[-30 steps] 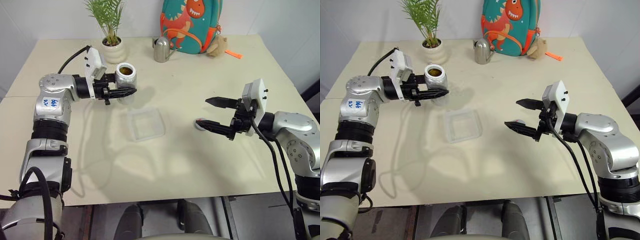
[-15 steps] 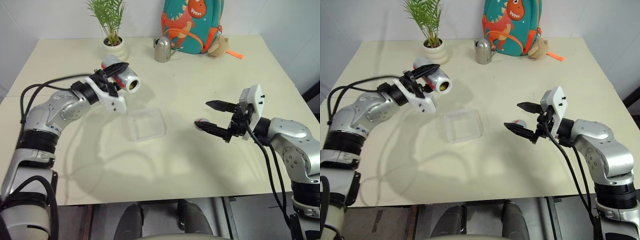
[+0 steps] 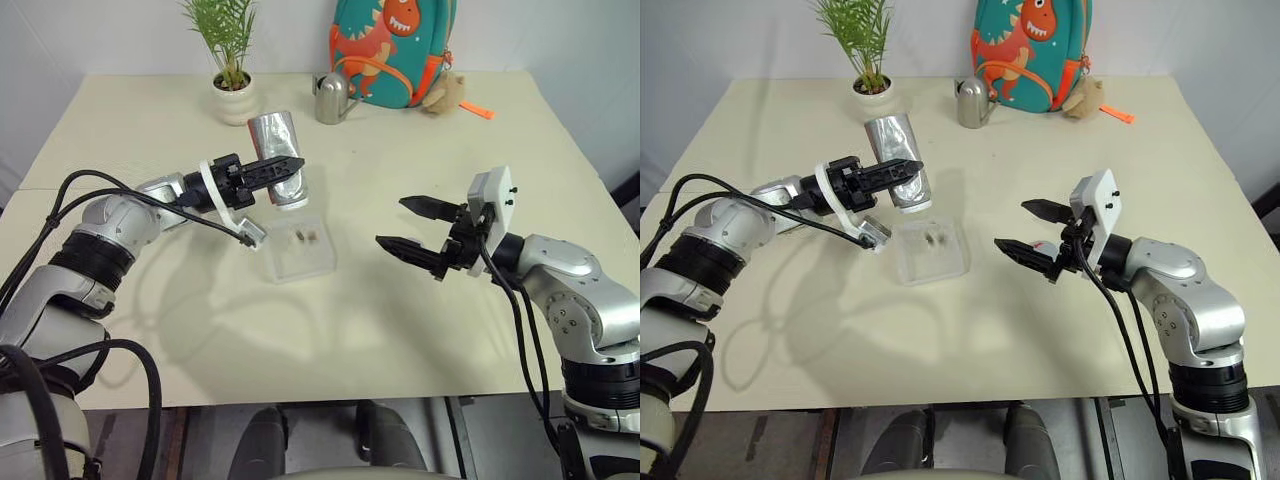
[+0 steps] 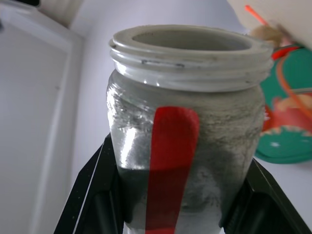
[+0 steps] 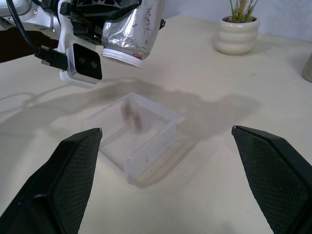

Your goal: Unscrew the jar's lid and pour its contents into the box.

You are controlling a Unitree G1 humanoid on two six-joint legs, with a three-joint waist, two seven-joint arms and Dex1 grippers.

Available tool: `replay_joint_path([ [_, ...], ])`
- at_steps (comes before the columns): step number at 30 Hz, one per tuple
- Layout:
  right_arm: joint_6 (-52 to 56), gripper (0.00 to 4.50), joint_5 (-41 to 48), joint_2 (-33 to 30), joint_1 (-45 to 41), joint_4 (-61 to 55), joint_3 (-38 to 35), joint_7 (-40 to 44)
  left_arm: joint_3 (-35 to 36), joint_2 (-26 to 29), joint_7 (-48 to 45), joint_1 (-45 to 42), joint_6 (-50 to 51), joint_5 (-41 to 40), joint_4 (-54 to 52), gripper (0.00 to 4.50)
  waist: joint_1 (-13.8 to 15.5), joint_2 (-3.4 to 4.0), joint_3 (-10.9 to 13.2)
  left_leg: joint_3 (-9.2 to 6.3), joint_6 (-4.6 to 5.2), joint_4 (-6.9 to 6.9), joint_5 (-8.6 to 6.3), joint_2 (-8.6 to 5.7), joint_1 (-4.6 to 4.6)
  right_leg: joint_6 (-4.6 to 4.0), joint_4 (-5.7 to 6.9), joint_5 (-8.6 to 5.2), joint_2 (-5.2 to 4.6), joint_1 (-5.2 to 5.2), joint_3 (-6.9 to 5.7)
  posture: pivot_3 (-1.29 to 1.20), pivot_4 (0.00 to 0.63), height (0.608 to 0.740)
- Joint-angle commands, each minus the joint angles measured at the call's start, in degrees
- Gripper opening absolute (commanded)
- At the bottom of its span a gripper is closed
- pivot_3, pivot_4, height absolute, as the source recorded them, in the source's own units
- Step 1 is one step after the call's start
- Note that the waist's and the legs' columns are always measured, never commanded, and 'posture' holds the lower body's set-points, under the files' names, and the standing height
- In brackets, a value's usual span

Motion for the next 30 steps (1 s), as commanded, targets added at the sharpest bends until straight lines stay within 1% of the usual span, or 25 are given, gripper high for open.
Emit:
replay_joint_path([
  [1,-0.8,4.49,0.7,0.6,-0.4,-1.4,-0.2,-0.3,-1.0,1.0,2.4,-1.4,1.6,0.3,0.7,1.92,0.0,0.00,0.0,0.01,0.00,-0.01,0.00,0.00,0.01,0.00,0.02,0.00,0.00,-0.01,0.01,0.00,0.150,0.740],
  [5,-0.9,4.49,0.7,0.9,-0.1,-1.3,-0.3,-0.2,-0.6,1.5,0.6,-1.3,0.0,-2.9,2.2,1.92,0.1,0.00,0.0,0.04,0.00,0.03,0.00,0.00,0.00,0.00,0.04,0.00,0.00,-0.02,0.03,0.00,0.150,0.740],
  [7,-1.0,4.49,0.8,0.9,0.1,-1.4,-0.4,0.1,0.9,2.0,-1.4,-1.3,-3.3,-7.1,2.8,1.92,0.2,0.00,0.0,0.05,0.00,0.04,0.00,0.00,0.00,0.00,0.03,0.00,0.00,-0.02,0.04,0.00,0.150,0.740],
  [9,-0.8,4.49,1.1,0.9,0.2,-1.5,-0.5,0.3,3.1,2.3,-5.9,-1.4,-9.4,-14.4,3.9,1.92,0.2,0.00,0.0,0.05,-0.01,0.04,0.00,0.00,0.00,0.00,0.02,0.00,0.00,-0.02,0.05,0.00,0.150,0.740],
  [10,-0.7,4.49,1.4,0.6,0.4,-1.6,-0.7,0.7,4.6,2.6,-9.3,-1.1,-12.4,-18.6,4.1,1.92,0.2,0.00,0.0,0.06,-0.01,0.04,0.01,0.00,0.00,0.00,0.02,0.00,0.00,-0.02,0.05,0.00,0.150,0.740],
  [12,-0.5,4.49,1.7,-0.2,1.0,-1.9,-0.8,1.7,8.0,2.7,-19.2,-0.2,-18.2,-29.3,5.1,1.92,0.1,0.00,0.0,0.07,-0.05,0.05,0.03,0.01,-0.01,-0.01,0.01,0.00,0.00,-0.02,0.06,0.00,0.150,0.740],
  [13,-0.5,4.49,1.8,-0.6,1.3,-1.9,-0.9,2.3,10.6,2.3,-27.8,1.2,-21.1,-39.0,6.1,1.92,0.1,0.00,0.0,0.08,-0.06,0.05,0.03,0.00,-0.01,-0.01,0.01,0.00,0.00,-0.02,0.06,0.00,0.150,0.740],
  [14,-0.5,4.49,1.7,-1.0,1.6,-1.8,-0.9,2.9,14.1,2.0,-35.3,3.3,-21.3,-49.2,5.4,1.92,0.1,0.01,0.0,0.11,-0.11,0.05,0.06,0.01,0.00,-0.01,0.01,0.00,-0.01,-0.02,0.07,0.00,0.150,0.740],
  [15,-0.5,4.49,1.7,-1.3,1.7,-1.7,-0.9,3.3,16.8,1.8,-40.8,5.0,-20.9,-56.2,4.3,1.92,-0.1,0.01,0.0,0.17,-0.22,0.07,0.12,0.02,0.02,-0.01,0.00,0.00,-0.01,-0.02,0.11,0.00,0.150,0.740],
  [16,-0.7,4.49,1.5,-1.5,1.7,-1.3,-0.8,3.6,19.9,0.5,-50.9,7.2,-16.8,-66.1,3.2,1.92,-0.2,0.01,0.0,0.23,-0.21,0.08,0.11,0.03,0.06,-0.01,0.03,0.00,-0.02,-0.02,0.17,0.00,0.150,0.740],
  [17,-0.8,4.49,1.4,-1.6,1.7,-1.1,-0.7,3.9,22.0,-0.4,-58.1,8.8,-13.2,-72.3,1.8,1.92,-0.3,0.01,0.0,0.27,-0.21,0.08,0.11,0.05,0.08,-0.01,0.03,0.00,-0.02,-0.02,0.19,0.00,0.150,0.740],
  [18,-0.9,4.49,1.3,-1.6,1.6,-0.8,-0.6,4.1,25.1,-1.8,-63.8,10.2,-8.6,-78.9,0.5,1.92,-0.3,0.01,0.0,0.32,-0.21,0.11,0.11,0.05,0.12,-0.01,0.08,0.00,-0.01,-0.01,0.24,0.00,0.150,0.740],
  [19,-1.0,4.49,1.1,-1.6,1.2,-0.3,-0.3,4.3,28.6,-3.7,-71.9,12.0,0.0,-87.8,-1.5,1.92,-0.3,0.01,0.0,0.31,-0.20,0.16,0.10,0.05,0.11,-0.01,0.11,0.00,-0.01,-0.01,0.23,0.00,0.150,0.740],
  [20,-1.1,4.49,0.8,-1.5,0.8,0.1,0.0,4.5,31.9,-5.1,-75.8,13.5,5.2,-93.6,-3.0,1.92,-0.3,0.01,0.0,0.32,-0.18,0.22,0.09,0.05,0.11,-0.01,0.17,0.01,-0.01,-0.01,0.24,0.00,0.150,0.740],
  [22,-1.5,4.49,0.4,-1.3,-0.1,0.9,0.5,5.1,36.4,-6.5,-81.5,16.8,15.0,-100.7,-6.6,1.92,-0.6,0.00,0.0,0.30,-0.04,0.46,0.01,0.06,0.10,0.00,0.26,0.02,-0.01,0.05,0.25,0.00,0.150,0.740],
  [23,-1.7,4.49,0.2,-1.3,-0.4,1.3,0.8,5.3,37.8,-6.7,-83.1,18.3,18.8,-102.3,-8.4,1.92,-0.9,0.00,0.0,0.30,0.15,0.61,-0.10,0.07,0.09,0.00,0.30,0.03,0.01,0.07,0.25,0.00,0.150,0.740],
  [24,-2.5,4.49,-0.5,-1.4,-0.9,1.9,1.6,6.1,40.8,-8.0,-84.4,20.0,27.1,-107.2,-9.7,1.92,-1.2,0.00,0.0,0.31,0.22,0.70,-0.14,0.07,0.10,0.02,0.34,0.04,0.01,0.10,0.28,0.00,0.150,0.740],
  [26,-4.7,4.49,-2.0,-1.7,-1.5,2.5,3.1,8.2,46.7,-10.6,-84.7,22.2,36.9,-114.8,-11.2,1.92,-1.5,-0.01,0.0,0.30,0.28,0.78,-0.17,0.07,0.12,0.06,0.34,0.10,0.01,0.16,0.31,0.00,0.150,0.740],
  [27,-5.6,4.49,-2.5,-1.7,-1.6,2.8,3.5,9.0,48.8,-11.4,-84.7,22.8,40.4,-117.0,-12.0,1.92,-1.5,-0.01,0.0,0.31,0.29,0.82,-0.18,0.07,0.16,0.06,0.36,0.13,0.01,0.17,0.34,0.00,0.150,0.740],
  [28,-5.9,4.49,-2.5,-1.6,-1.9,3.0,3.7,9.5,50.2,-12.0,-85.6,23.2,41.9,-118.4,-12.5,1.92,-1.5,-0.02,0.0,0.30,0.29,0.84,-0.18,0.07,0.16,0.05,0.38,0.15,0.02,0.17,0.34,0.00,0.150,0.740],
  [30,-7.5,4.49,-4.0,-1.4,-2.5,4.0,4.9,10.2,53.0,-13.4,-86.3,24.5,39.7,-119.0,-12.1,1.92,-1.5,-0.05,0.0,0.28,0.29,0.87,-0.18,0.07,0.16,0.04,0.43,0.16,0.02,0.17,0.34,0.00,0.150,0.740],
])
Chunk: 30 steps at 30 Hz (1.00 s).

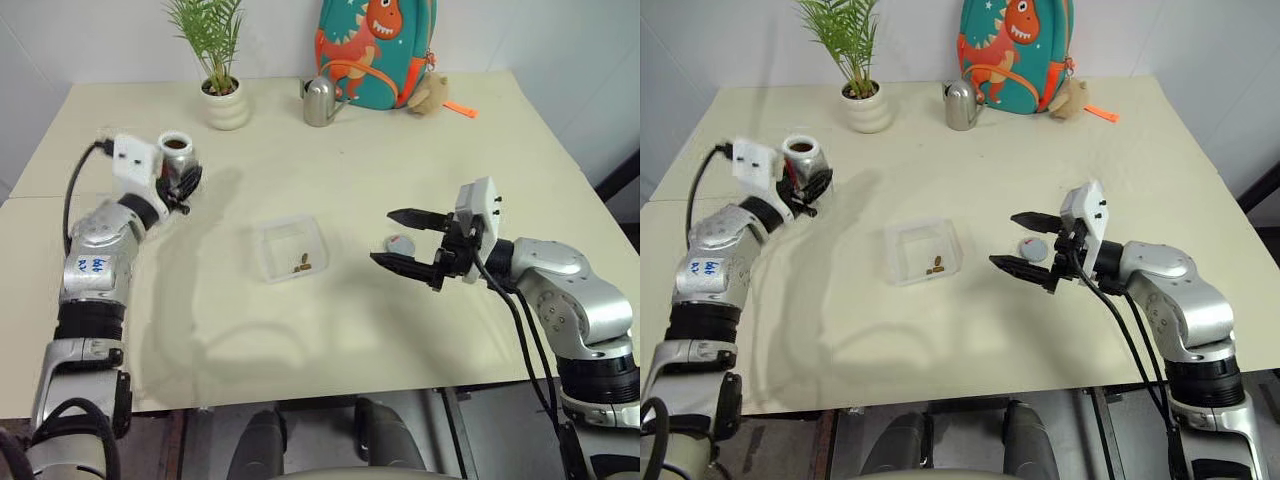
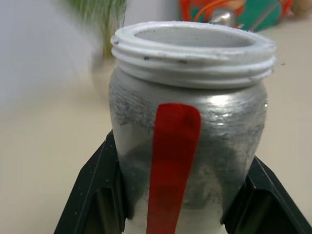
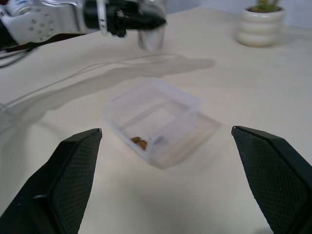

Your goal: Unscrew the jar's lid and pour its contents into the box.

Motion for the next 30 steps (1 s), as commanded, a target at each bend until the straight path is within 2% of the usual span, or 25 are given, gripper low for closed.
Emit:
replay_joint_path([
  [1,-3.6,4.49,-1.9,-0.3,-1.6,0.5,1.1,1.5,5.8,-1.0,-1.5,0.7,-1.3,-3.1,-2.5,1.92,0.0,-0.05,0.0,0.00,0.00,0.01,0.00,0.00,0.00,-0.01,0.00,0.01,0.00,0.00,0.00,0.00,0.150,0.740],
  [7,-4.8,4.49,-2.9,2.1,-2.0,0.5,2.5,0.3,6.8,-4.2,-2.7,5.5,-15.5,1.9,0.8,1.92,0.2,-0.09,-0.1,0.02,-0.03,-0.02,0.01,0.00,-0.01,-0.02,-0.14,0.03,0.00,0.01,0.00,0.00,0.150,0.740],
  [10,-5.3,4.49,-3.6,2.6,-2.6,1.2,3.1,0.1,8.1,-5.7,-4.7,6.9,-17.0,0.3,2.1,1.92,0.2,-0.09,-0.1,0.04,-0.04,-0.05,0.00,0.00,-0.02,-0.02,-0.22,0.06,0.00,0.02,0.00,0.00,0.150,0.740],
  [14,-5.5,4.49,-3.5,3.3,-3.3,1.6,3.3,-0.1,8.6,-5.6,-4.5,8.0,-20.3,2.2,5.1,1.92,0.2,-0.12,-0.1,0.04,-0.03,-0.05,0.00,0.00,-0.02,-0.03,-0.21,0.07,0.00,0.01,0.00,0.00,0.150,0.740],
  [16,-5.6,4.50,-3.6,3.5,-3.3,1.7,3.3,-0.1,9.0,-5.7,-4.2,8.1,-21.5,2.6,5.9,2.66,0.2,-0.12,-0.1,0.04,-0.03,-0.05,0.00,0.00,-0.02,-0.02,-0.22,0.08,0.00,0.01,0.00,0.00,0.150,0.740],
  [22,-5.7,4.50,-3.9,4.2,-3.5,1.7,3.3,0.0,8.9,-4.9,-6.4,10.4,-23.5,3.6,3.9,4.47,0.1,-0.12,-0.1,0.04,-0.03,-0.07,0.00,0.00,-0.02,-0.02,-0.24,0.09,0.00,0.02,0.00,0.00,0.150,0.740],
  [30,-4.1,4.50,-2.2,3.8,-1.4,-1.4,2.4,0.0,10.3,1.3,-11.1,18.8,-18.0,3.6,-2.7,4.47,0.0,-0.12,-0.1,0.05,-0.04,-0.12,-0.03,0.02,-0.02,-0.03,-0.27,0.08,0.00,-0.01,0.00,0.00,0.150,0.740],
])
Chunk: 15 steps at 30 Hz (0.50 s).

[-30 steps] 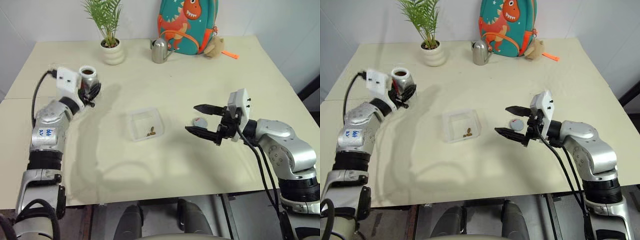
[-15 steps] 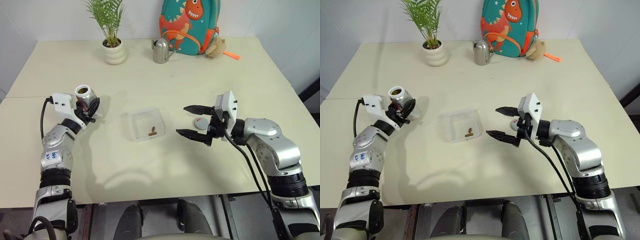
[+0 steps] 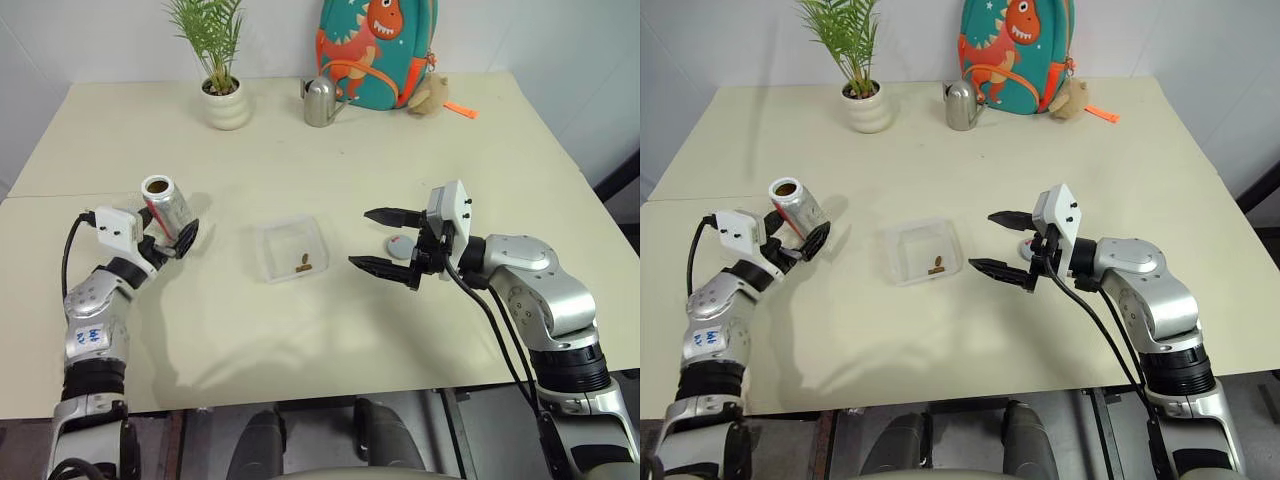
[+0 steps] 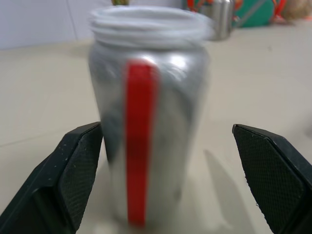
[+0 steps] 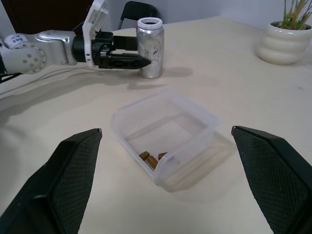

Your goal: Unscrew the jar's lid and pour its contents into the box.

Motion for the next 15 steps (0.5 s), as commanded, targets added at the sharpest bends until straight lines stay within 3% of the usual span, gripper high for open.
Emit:
replay_joint_path([
  [1,0.2,4.50,1.9,-0.5,1.0,-3.3,-1.6,0.0,2.4,3.7,-2.4,3.0,1.0,-0.2,-3.1,4.47,0.0,0.00,0.0,0.00,0.00,0.00,-0.01,0.00,0.01,0.00,0.00,0.00,0.00,0.00,0.00,0.00,0.150,0.740],
  [9,0.4,4.50,3.3,-2.6,4.7,-5.5,-2.6,0.7,1.1,12.3,-12.5,9.0,-3.3,3.4,-1.5,4.47,0.2,-0.01,0.0,0.00,0.01,-0.01,-0.04,0.02,0.02,-0.07,-0.16,-0.03,0.00,0.00,0.00,0.00,0.150,0.740],
  [15,-3.5,4.50,2.6,-5.8,6.6,-5.6,-6.2,2.0,0.2,14.7,-22.5,9.5,-2.6,-2.4,-17.8,4.47,0.4,-0.03,0.0,0.01,-0.04,0.01,-0.15,0.04,0.00,-0.11,-0.21,-0.03,0.00,0.00,0.00,0.00,0.150,0.740],
])
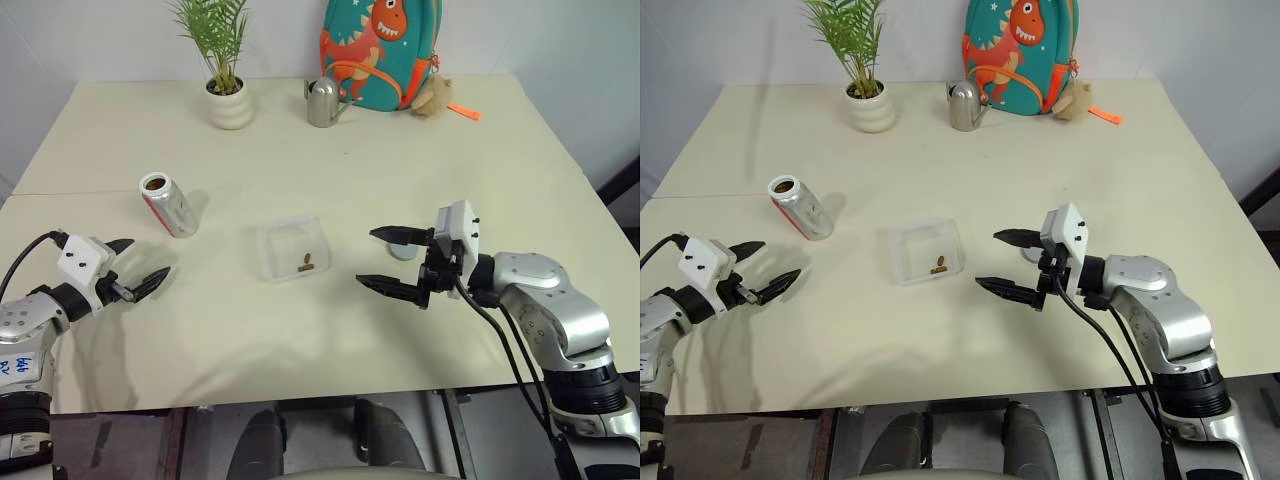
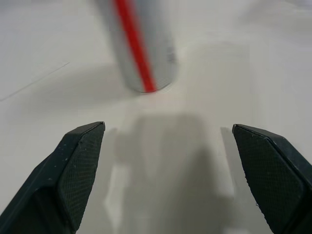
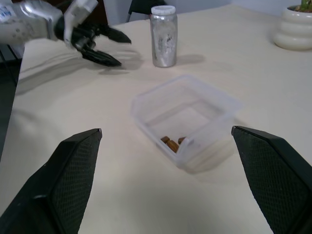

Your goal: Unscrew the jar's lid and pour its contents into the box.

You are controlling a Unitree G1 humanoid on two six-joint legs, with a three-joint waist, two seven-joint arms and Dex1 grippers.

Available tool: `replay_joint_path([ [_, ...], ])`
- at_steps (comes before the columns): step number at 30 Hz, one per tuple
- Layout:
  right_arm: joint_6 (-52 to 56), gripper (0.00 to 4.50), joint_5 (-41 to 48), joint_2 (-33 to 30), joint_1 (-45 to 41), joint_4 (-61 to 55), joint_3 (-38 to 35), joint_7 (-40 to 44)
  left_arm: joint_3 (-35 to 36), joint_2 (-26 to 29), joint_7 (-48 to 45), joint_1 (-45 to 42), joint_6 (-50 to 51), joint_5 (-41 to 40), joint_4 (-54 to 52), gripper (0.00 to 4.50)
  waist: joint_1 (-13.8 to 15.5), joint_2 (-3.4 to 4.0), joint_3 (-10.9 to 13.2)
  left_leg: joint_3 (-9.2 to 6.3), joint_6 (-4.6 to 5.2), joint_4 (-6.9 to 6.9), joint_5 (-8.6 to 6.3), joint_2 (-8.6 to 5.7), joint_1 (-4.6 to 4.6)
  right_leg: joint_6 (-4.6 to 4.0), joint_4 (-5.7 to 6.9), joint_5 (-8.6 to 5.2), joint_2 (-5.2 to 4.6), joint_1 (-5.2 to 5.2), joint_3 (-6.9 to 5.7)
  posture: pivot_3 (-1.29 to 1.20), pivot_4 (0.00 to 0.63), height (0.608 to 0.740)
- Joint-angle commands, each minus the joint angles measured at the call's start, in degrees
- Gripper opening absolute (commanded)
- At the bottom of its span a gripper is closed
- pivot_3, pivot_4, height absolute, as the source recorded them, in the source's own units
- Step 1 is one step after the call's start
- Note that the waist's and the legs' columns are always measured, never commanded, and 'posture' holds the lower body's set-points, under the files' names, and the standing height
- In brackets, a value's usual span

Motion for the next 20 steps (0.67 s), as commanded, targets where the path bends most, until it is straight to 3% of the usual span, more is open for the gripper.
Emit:
replay_joint_path([
  [1,-4.0,4.50,0.8,-2.2,1.2,-1.8,-4.8,1.7,-1.1,1.3,-6.6,-1.2,0.0,-5.2,-11.9,4.47,0.0,0.00,0.0,0.01,-0.01,0.00,-0.02,0.00,0.01,0.00,0.00,0.00,0.00,0.01,0.00,0.00,0.150,0.740],
  [10,-2.5,4.50,2.2,-10.0,1.7,2.6,-9.7,6.3,-4.4,3.3,-16.6,-1.9,5.1,-8.7,-17.9,4.47,-1.0,0.02,0.0,0.17,0.11,-0.02,-0.09,0.06,0.14,-0.08,0.02,-0.04,0.01,-0.01,0.03,0.00,0.150,0.740],
  [20,-2.6,4.50,1.3,-9.7,1.1,2.2,-9.4,4.9,-4.9,1.2,-13.9,-2.4,5.6,-7.3,-19.1,4.47,-0.6,0.02,0.0,0.16,0.11,0.00,-0.09,0.09,0.13,-0.10,0.01,-0.06,0.04,-0.01,0.05,0.00,0.150,0.740],
])
